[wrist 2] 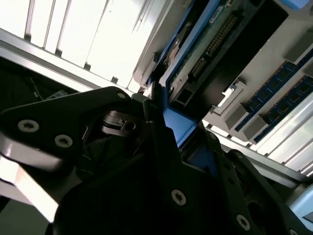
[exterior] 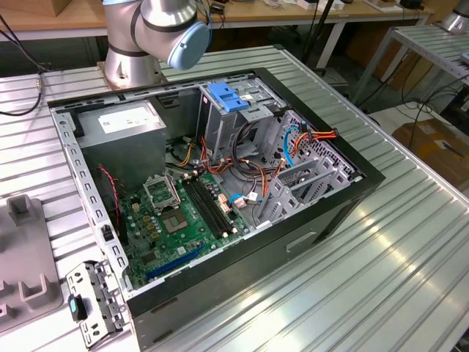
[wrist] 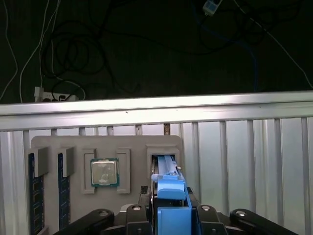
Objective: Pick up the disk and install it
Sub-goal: 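Pick up the disk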
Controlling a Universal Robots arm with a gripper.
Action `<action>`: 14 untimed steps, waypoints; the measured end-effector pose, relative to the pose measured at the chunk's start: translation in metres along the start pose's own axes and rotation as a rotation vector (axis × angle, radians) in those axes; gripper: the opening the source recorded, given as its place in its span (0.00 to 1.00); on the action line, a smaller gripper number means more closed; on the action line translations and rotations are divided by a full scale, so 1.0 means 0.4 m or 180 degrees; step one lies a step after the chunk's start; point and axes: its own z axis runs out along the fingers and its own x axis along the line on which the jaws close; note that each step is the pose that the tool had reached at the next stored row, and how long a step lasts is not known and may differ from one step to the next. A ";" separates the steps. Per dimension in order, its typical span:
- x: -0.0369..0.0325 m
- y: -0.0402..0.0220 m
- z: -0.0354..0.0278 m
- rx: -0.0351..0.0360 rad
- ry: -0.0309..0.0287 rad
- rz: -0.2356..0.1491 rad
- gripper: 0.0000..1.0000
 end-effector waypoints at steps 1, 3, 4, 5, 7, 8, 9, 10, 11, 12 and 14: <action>0.000 0.000 0.000 0.0000 0.0000 -0.0035 0.37; 0.000 0.000 0.000 0.0000 0.0001 -0.0040 0.37; 0.000 0.000 0.000 0.0000 0.0001 -0.0040 0.37; 0.000 0.000 0.000 0.0000 0.0001 -0.0041 0.37; 0.000 0.000 0.000 0.0000 0.0001 -0.0132 0.37; 0.000 0.000 0.000 0.0000 0.0001 -0.0140 0.37; 0.000 0.000 0.000 0.0000 0.0001 -0.0140 0.37; 0.000 0.000 0.000 0.0000 0.0001 -0.0141 0.37; 0.000 0.001 0.000 0.0000 0.0001 -0.0141 0.37; 0.000 0.000 0.000 0.0000 0.0001 -0.0141 0.37; 0.000 0.000 0.000 0.0000 0.0001 -0.0132 0.37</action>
